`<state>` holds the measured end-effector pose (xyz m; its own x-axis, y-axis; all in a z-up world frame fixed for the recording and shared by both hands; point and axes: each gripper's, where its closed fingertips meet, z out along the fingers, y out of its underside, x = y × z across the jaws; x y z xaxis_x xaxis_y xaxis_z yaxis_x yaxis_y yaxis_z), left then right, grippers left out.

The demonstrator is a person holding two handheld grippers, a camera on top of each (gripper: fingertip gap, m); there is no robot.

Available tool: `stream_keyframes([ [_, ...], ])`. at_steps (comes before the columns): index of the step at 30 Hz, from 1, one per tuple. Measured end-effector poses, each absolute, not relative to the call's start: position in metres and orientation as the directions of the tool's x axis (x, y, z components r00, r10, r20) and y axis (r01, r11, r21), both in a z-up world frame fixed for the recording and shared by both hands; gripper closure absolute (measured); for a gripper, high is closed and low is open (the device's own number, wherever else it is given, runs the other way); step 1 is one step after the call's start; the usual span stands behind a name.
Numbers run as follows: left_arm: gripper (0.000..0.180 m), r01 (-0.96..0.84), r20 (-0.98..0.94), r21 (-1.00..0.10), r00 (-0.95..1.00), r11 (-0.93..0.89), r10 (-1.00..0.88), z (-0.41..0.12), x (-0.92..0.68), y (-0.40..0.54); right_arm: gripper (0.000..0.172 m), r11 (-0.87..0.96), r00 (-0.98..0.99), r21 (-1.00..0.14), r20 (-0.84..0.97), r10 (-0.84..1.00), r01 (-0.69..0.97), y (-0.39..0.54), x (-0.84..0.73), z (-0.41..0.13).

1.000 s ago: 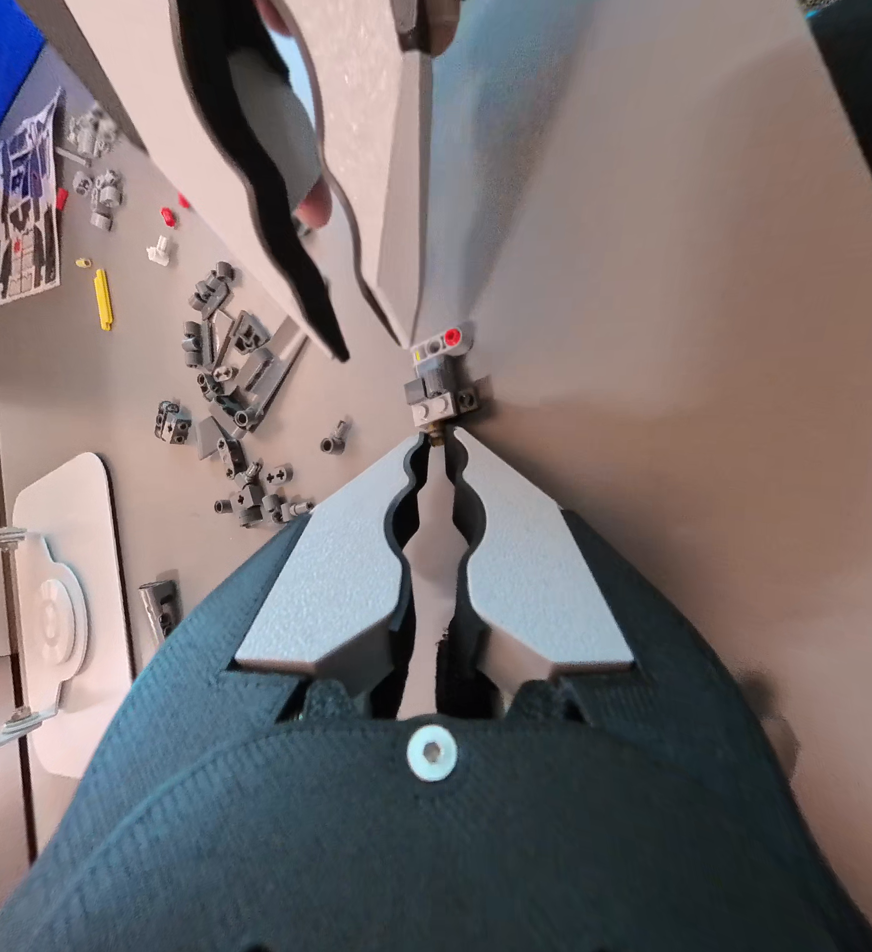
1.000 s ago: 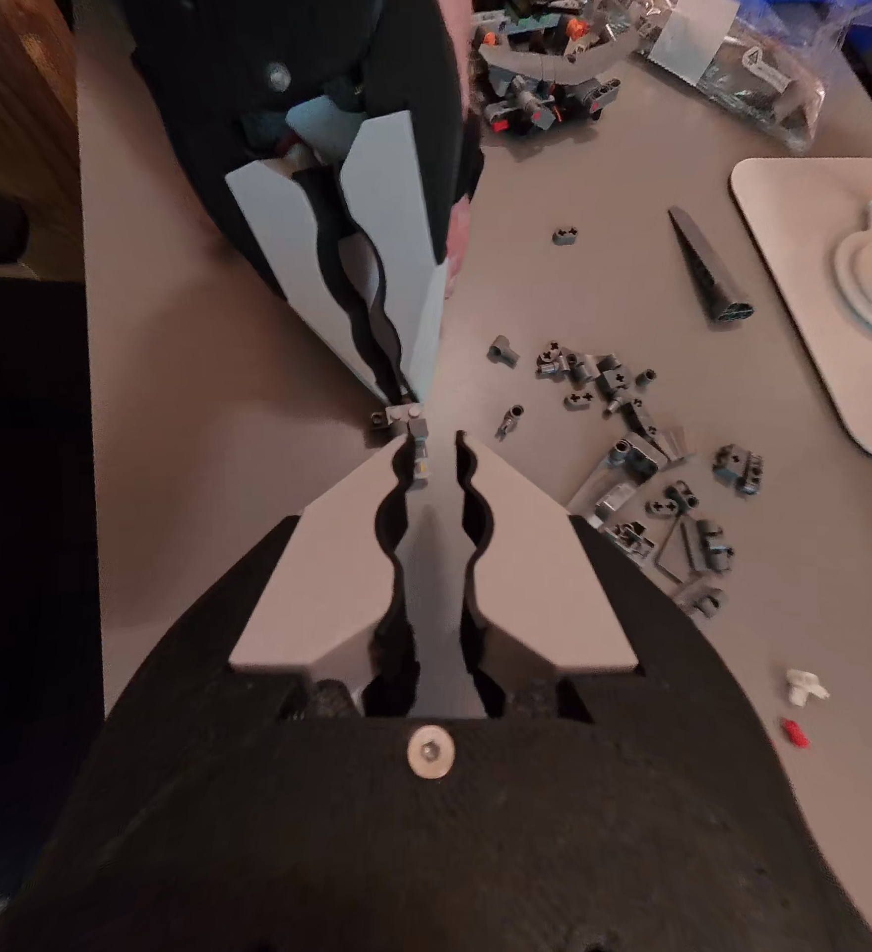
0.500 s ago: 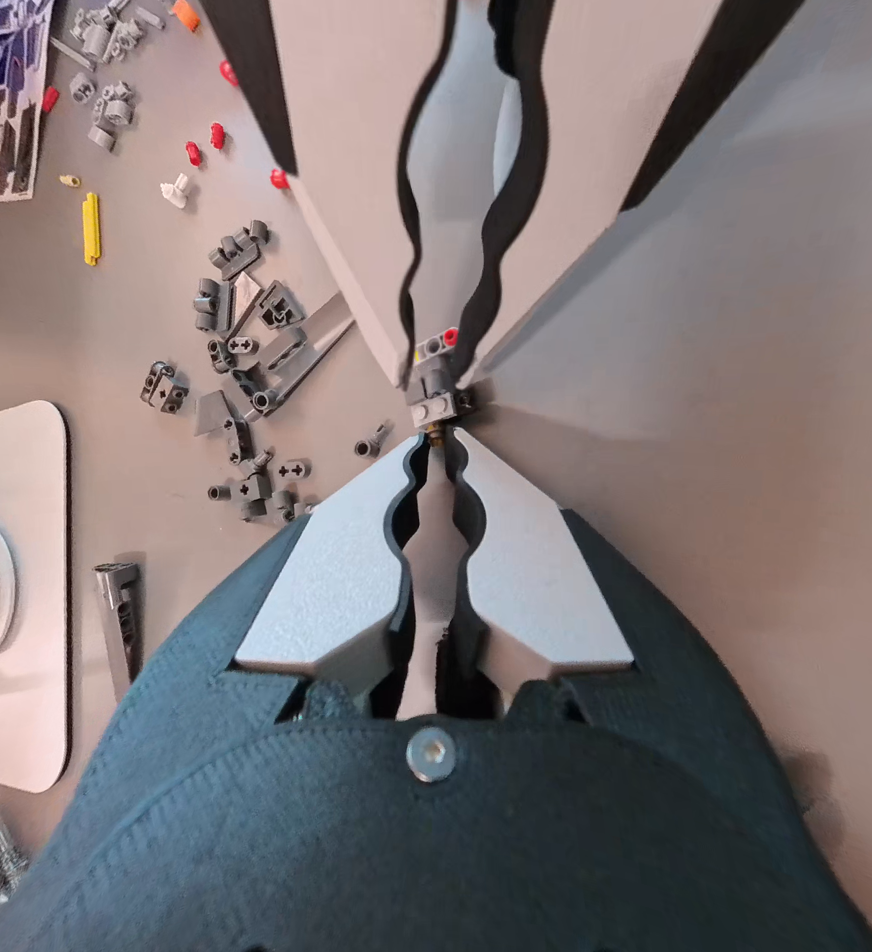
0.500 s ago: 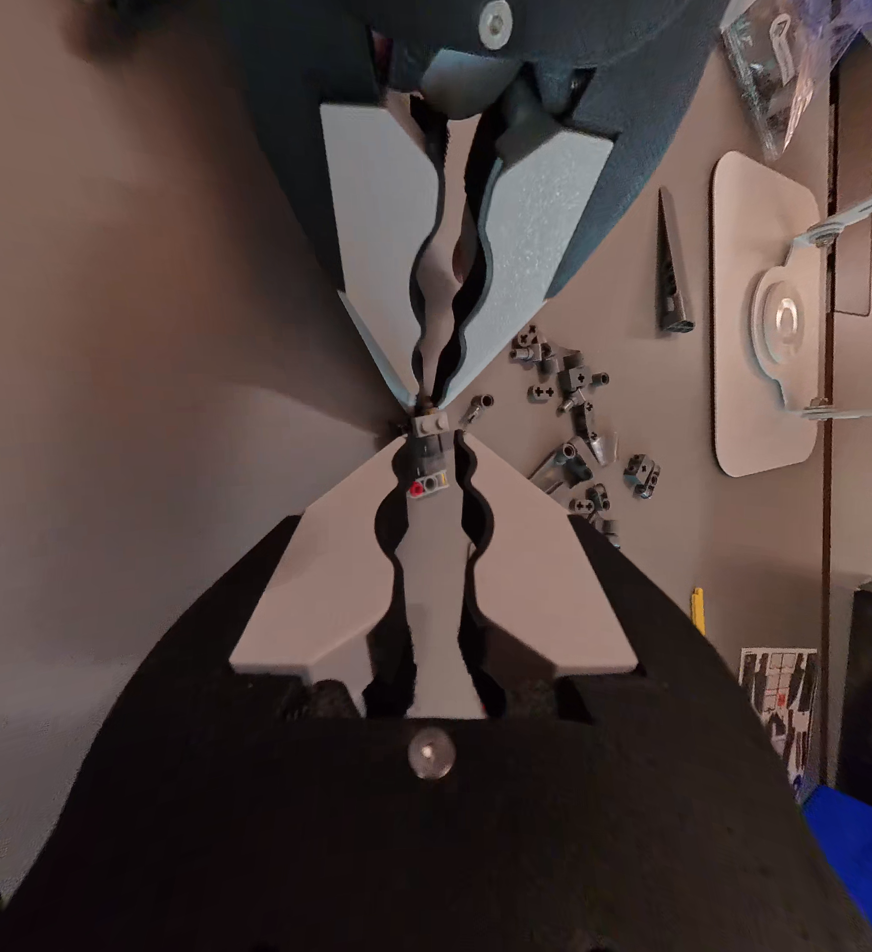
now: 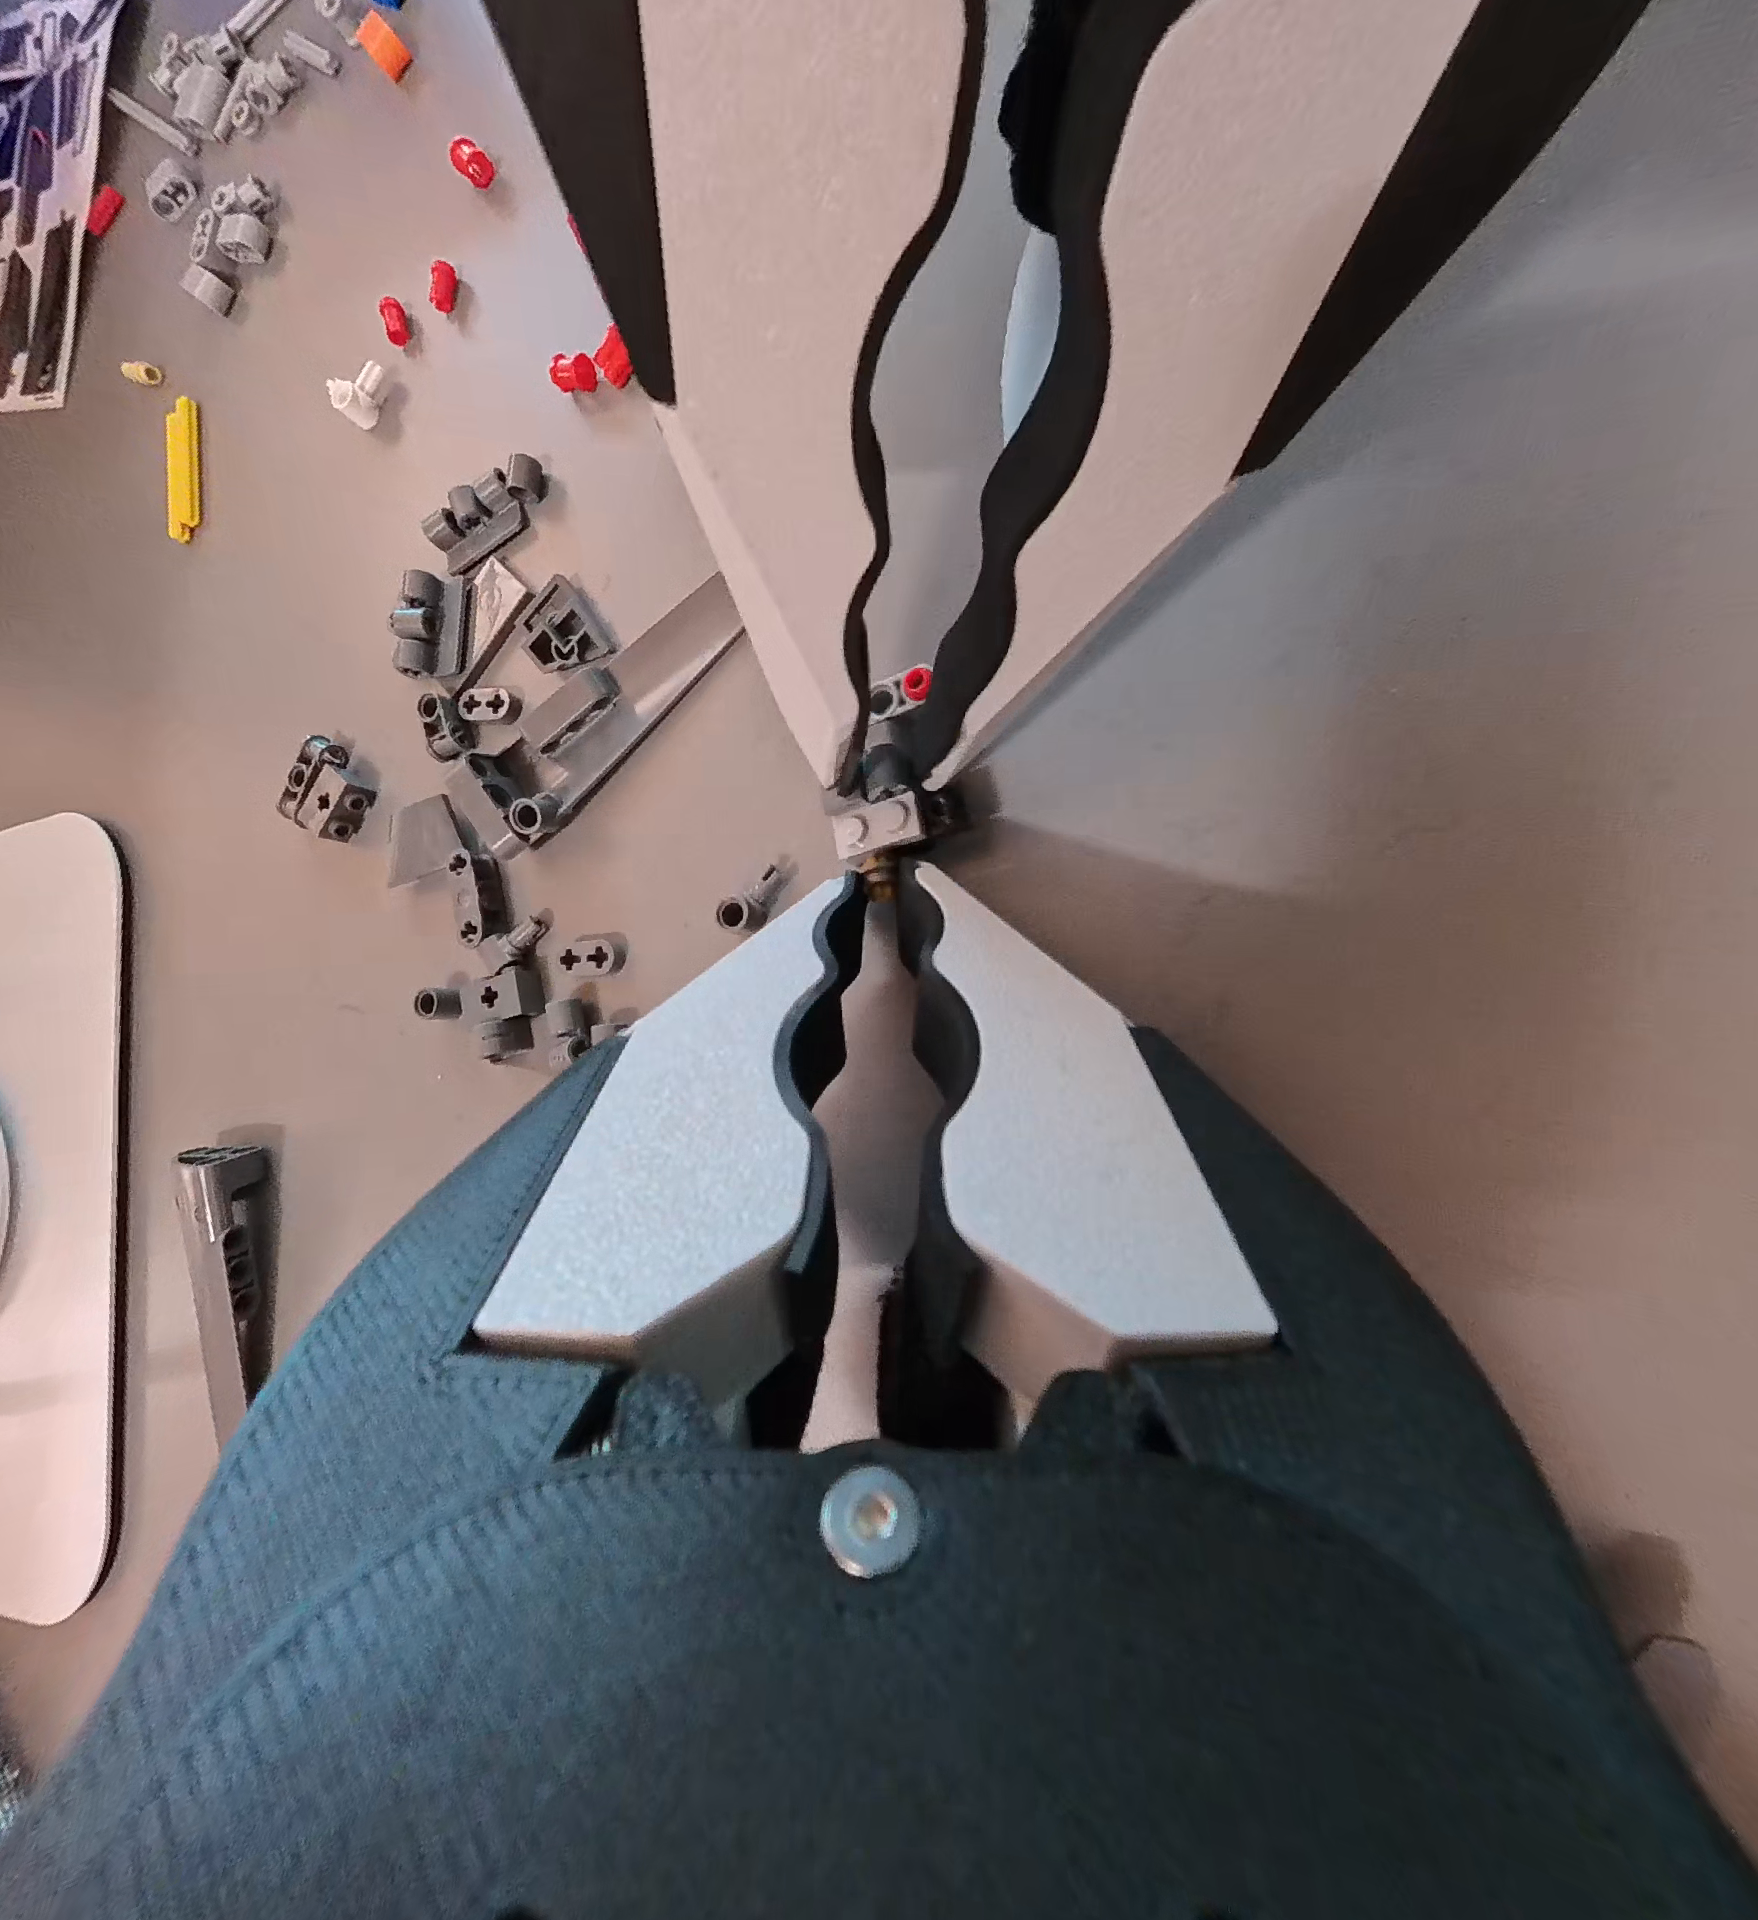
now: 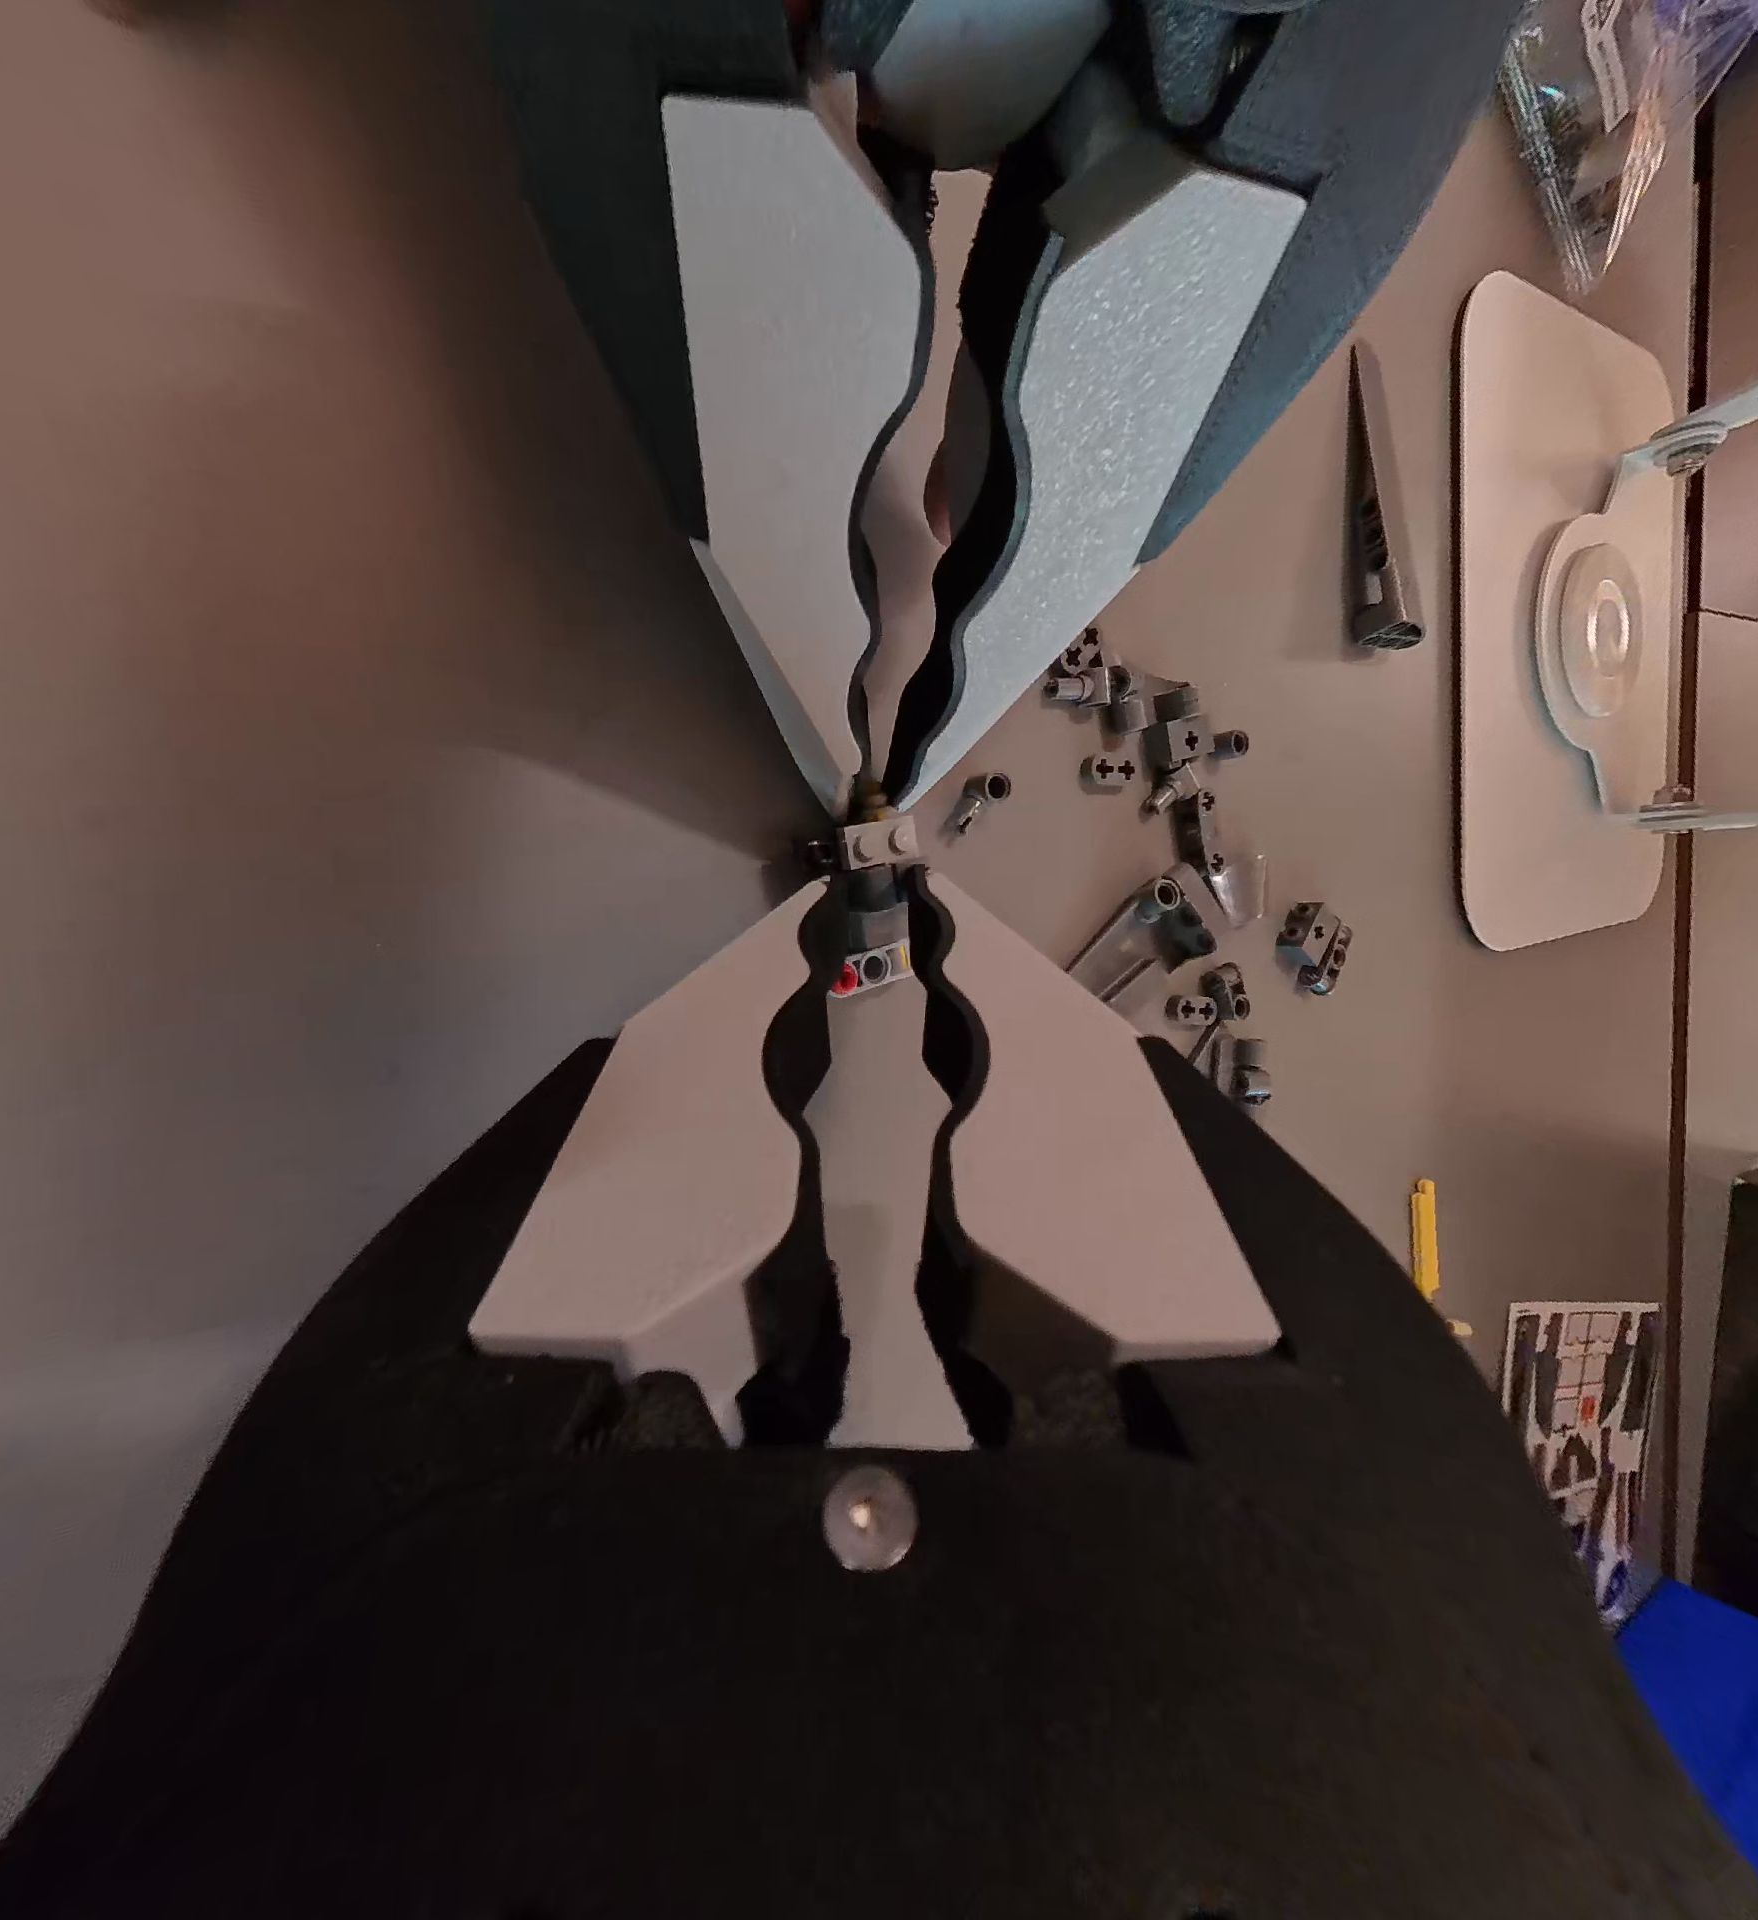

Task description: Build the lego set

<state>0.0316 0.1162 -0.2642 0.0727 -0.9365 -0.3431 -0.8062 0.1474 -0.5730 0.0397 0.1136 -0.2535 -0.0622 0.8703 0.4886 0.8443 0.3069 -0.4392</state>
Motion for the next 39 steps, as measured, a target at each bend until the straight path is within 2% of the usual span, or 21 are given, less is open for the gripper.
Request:
stream_keyframes([
  [12, 0.176, -0.809, -0.354, -0.568, 0.073, 0.152, -0.933, -0.264, 0.032, 0.116, 0.163, 0.3, -0.035, -0.452, 0.507, 0.861, 0.84, 0.113, 0.04, -0.254],
  [14, 0.176, -0.807, -0.363, -0.569, 0.072, 0.16, -0.929, -0.264, 0.032, 0.116, 0.141, 0.27, -0.003, -0.474, 0.491, 0.871, 0.838, 0.114, 0.04, -0.254],
  [16, 0.176, -0.806, -0.371, -0.567, 0.066, 0.17, -0.926, -0.264, 0.033, 0.115, 0.133, 0.248, 0.028, -0.529, 0.46, 0.888, 0.812, 0.113, 0.04, -0.249],
  [23, 0.176, -0.799, -0.405, -0.563, 0.043, 0.212, -0.913, -0.264, 0.035, 0.115, 0.139, 0.229, -0.005, -0.526, 0.393, 0.92, 0.819, 0.115, 0.04, -0.257],
  [27, 0.176, -0.79, -0.428, -0.558, 0.011, 0.255, -0.904, -0.263, 0.035, 0.114, 0.156, 0.181, -0.013, -0.553, 0.294, 0.956, 0.814, 0.112, 0.041, -0.261],
  [34, 0.172, -0.787, -0.498, -0.545, 0.028, 0.288, -0.867, -0.258, 0.035, 0.12, 0.157, 0.098, 0.046, -0.649, 0.202, 0.978, 0.755, 0.112, 0.045, -0.251],
  [39, 0.163, -0.756, -0.514, -0.6, 0.112, 0.262, -0.851, -0.23, 0.021, 0.13, 0.157, 0.084, 0.106, -0.688, 0.229, 0.968, 0.721, 0.121, 0.072, -0.221],
])
